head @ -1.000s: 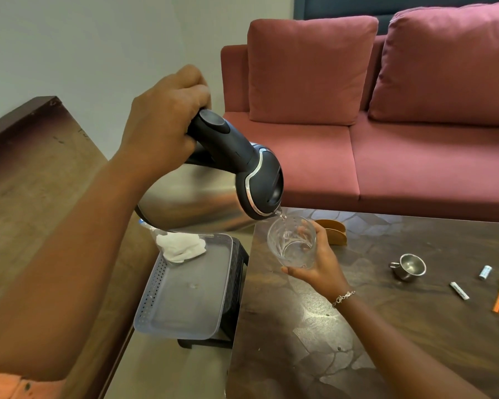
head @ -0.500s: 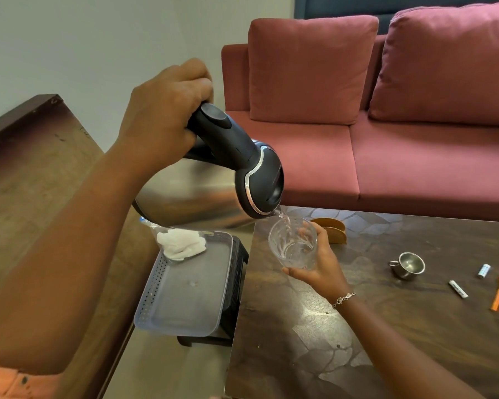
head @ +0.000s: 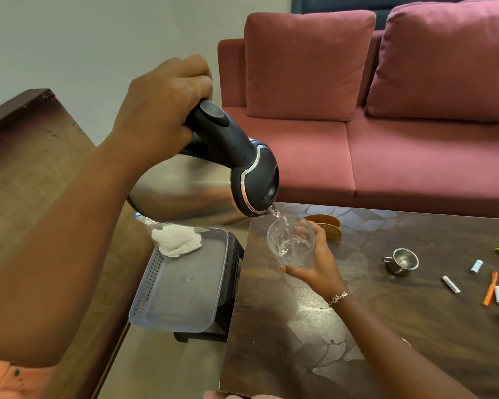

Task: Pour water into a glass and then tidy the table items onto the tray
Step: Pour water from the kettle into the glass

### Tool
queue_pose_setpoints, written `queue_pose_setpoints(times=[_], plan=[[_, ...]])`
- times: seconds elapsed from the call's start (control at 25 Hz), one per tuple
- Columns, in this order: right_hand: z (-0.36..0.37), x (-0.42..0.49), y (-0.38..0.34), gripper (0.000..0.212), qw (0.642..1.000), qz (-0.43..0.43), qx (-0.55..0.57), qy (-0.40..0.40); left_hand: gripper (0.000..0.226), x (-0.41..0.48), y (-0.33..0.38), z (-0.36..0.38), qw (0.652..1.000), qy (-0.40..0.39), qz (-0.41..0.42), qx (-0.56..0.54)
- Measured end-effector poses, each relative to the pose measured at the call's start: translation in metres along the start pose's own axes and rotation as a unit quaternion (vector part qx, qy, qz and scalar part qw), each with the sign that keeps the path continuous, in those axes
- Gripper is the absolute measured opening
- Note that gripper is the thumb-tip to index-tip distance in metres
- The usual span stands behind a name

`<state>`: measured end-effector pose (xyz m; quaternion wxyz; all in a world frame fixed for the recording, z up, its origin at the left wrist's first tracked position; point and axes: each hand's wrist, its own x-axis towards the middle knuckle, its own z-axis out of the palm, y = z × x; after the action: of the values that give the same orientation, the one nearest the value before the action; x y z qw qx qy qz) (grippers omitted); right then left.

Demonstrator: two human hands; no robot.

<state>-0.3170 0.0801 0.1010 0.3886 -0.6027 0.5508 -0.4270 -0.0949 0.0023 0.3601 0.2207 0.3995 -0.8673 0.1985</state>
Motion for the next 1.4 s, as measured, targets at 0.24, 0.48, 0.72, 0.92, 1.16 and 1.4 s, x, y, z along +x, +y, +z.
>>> queue_pose_setpoints(times=[0.24,0.48,0.72,0.92,1.16,1.4], plan=[[-0.002,-0.001,0.001,0.091,1.000,0.001,-0.007,0.005,0.018,0.000,0.001,0.001,1.000,0.010,0.000,0.003],[-0.005,-0.001,0.003,0.091,1.000,0.007,0.000,0.006,0.019,0.003,0.004,0.001,1.000,0.004,0.003,0.021],[-0.007,-0.002,0.006,0.092,1.000,0.008,0.004,0.010,0.019,0.005,0.007,0.002,0.999,0.005,0.024,0.033],[-0.008,-0.003,0.008,0.092,1.000,0.006,-0.001,0.010,0.018,0.006,0.009,0.001,0.999,0.006,0.031,0.033],[-0.009,-0.004,0.008,0.091,1.000,0.009,0.000,0.009,0.015,0.009,0.010,-0.001,0.998,-0.003,0.044,0.045],[-0.011,-0.006,0.007,0.091,1.000,0.017,0.002,0.010,0.017,0.012,0.011,-0.003,0.998,-0.001,0.049,0.051]])
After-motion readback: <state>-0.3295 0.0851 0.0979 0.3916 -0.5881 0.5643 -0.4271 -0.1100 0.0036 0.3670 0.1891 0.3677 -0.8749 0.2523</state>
